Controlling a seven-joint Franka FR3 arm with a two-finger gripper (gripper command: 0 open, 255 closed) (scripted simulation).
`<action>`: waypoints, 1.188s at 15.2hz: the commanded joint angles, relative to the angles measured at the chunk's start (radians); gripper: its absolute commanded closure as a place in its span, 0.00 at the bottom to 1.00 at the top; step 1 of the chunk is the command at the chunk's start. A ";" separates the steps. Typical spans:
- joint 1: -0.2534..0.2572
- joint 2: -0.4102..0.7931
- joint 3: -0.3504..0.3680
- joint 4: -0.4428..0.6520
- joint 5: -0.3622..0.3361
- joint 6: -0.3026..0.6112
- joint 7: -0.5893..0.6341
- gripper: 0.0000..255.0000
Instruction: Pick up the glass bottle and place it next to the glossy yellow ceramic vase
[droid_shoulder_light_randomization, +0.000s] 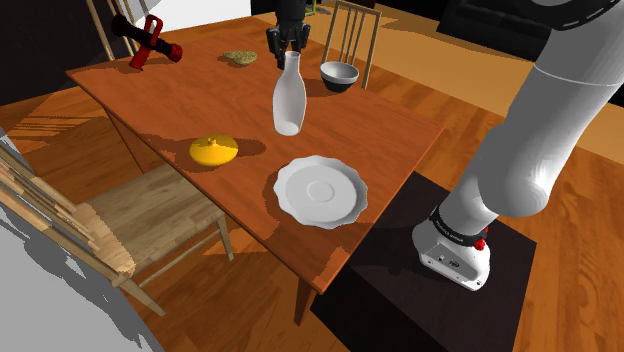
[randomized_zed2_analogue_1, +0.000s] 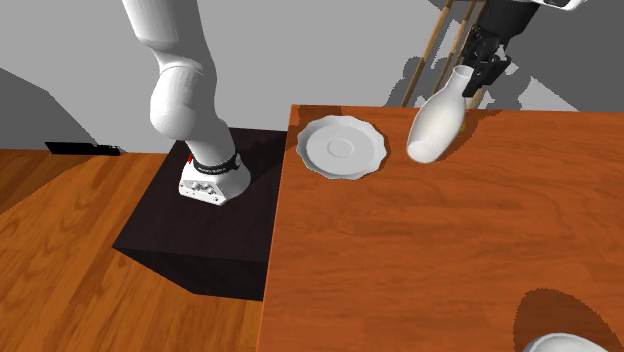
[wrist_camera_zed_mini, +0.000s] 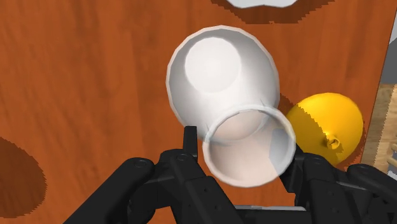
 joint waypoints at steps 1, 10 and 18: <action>0.000 0.000 0.000 -0.026 0.000 0.027 0.000 1.00; 0.000 0.021 0.001 -0.121 0.005 0.143 -0.005 1.00; 0.000 0.026 0.001 -0.135 0.006 0.161 -0.006 1.00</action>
